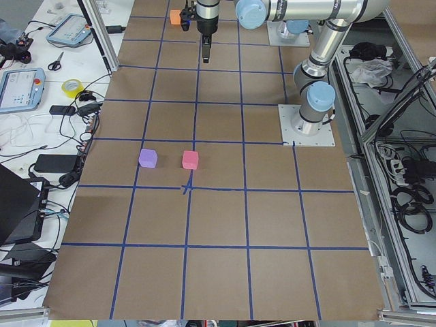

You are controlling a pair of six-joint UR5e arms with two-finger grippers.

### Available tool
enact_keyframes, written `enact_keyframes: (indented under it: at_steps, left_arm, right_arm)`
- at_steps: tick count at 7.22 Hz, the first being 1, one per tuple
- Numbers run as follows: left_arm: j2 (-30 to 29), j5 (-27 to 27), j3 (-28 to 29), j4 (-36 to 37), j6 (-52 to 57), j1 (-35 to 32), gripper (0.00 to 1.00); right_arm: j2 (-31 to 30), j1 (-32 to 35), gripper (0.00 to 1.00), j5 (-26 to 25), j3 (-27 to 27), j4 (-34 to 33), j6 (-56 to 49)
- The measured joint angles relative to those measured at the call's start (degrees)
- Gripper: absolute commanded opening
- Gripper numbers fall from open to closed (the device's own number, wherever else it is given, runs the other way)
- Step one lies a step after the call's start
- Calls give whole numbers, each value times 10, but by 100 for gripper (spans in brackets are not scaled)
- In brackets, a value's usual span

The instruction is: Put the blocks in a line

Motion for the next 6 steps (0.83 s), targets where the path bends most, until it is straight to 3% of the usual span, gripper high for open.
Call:
enact_keyframes:
  at_steps: [6]
  left_arm:
    - [34, 5, -16, 0, 2, -6, 100]
  right_arm:
    - [170, -92, 100, 0, 1, -242, -146]
